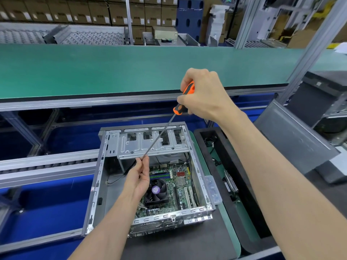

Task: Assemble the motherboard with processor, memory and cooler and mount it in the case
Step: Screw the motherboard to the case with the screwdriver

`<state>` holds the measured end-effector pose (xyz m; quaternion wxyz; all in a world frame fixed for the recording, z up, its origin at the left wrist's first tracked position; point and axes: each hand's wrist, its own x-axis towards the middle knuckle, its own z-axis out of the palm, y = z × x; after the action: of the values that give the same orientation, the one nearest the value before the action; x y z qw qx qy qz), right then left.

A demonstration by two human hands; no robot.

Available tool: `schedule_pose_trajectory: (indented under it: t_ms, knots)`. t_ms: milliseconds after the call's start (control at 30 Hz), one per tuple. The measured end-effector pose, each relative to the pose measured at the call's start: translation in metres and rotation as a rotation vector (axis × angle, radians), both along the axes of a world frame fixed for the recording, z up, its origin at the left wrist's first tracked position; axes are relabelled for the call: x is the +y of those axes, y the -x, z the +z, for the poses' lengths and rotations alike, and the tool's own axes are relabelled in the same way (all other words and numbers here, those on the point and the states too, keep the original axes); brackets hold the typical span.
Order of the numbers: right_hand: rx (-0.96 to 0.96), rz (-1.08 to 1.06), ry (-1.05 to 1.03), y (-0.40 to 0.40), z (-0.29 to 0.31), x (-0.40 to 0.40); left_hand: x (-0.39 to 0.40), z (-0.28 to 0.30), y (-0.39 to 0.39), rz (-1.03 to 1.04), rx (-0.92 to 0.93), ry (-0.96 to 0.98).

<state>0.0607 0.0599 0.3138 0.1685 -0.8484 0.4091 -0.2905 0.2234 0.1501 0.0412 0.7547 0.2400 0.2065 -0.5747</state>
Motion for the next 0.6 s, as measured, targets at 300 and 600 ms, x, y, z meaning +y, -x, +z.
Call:
schedule_pose_trajectory:
  t_ms: [300,600]
  knots:
    - [-0.048,-0.091,0.203,0.005,0.001,-0.011,0.000,-0.005,0.002,-0.116,-0.201,-0.103]
    - [0.296,-0.053,0.147,0.006,-0.056,-0.001,-0.002,-0.013,-0.003,-0.205,-0.369,-0.288]
